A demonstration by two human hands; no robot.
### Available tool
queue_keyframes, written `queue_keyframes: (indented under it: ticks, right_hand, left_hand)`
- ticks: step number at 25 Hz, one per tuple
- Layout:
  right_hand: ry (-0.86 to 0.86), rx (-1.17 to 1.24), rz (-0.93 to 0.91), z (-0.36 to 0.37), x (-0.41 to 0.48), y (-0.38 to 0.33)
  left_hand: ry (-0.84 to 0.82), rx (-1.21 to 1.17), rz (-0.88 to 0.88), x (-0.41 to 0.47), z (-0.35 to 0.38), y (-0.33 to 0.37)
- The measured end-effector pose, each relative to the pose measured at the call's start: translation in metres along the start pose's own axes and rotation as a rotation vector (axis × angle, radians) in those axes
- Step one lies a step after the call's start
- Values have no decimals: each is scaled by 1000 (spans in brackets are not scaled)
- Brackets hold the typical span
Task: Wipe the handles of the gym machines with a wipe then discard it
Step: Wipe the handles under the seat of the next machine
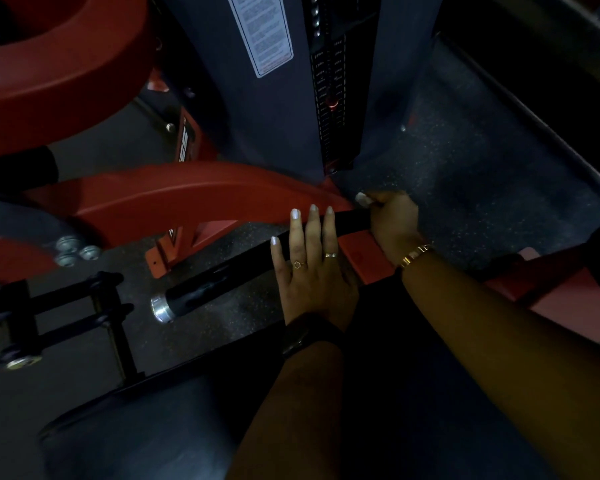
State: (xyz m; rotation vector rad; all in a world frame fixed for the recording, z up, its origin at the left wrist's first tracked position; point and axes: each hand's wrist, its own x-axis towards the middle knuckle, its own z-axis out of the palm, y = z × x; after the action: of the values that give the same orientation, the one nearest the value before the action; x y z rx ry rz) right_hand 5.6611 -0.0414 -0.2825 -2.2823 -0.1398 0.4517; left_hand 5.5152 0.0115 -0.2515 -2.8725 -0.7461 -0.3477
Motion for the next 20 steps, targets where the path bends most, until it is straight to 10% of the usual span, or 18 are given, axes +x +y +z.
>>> queue_keyframes:
  ticks: [3, 8, 20]
  right_hand:
    - [18, -82, -207, 3, -16, 0]
    - [-7, -25, 74, -9, 0, 13]
    - [-58, -79, -60, -6, -12, -5]
  left_hand:
    - [-13, -10, 1, 0, 0, 0]
    - [-23, 3, 2, 0, 0, 1]
    - [-10, 24, 4, -1, 1, 0]
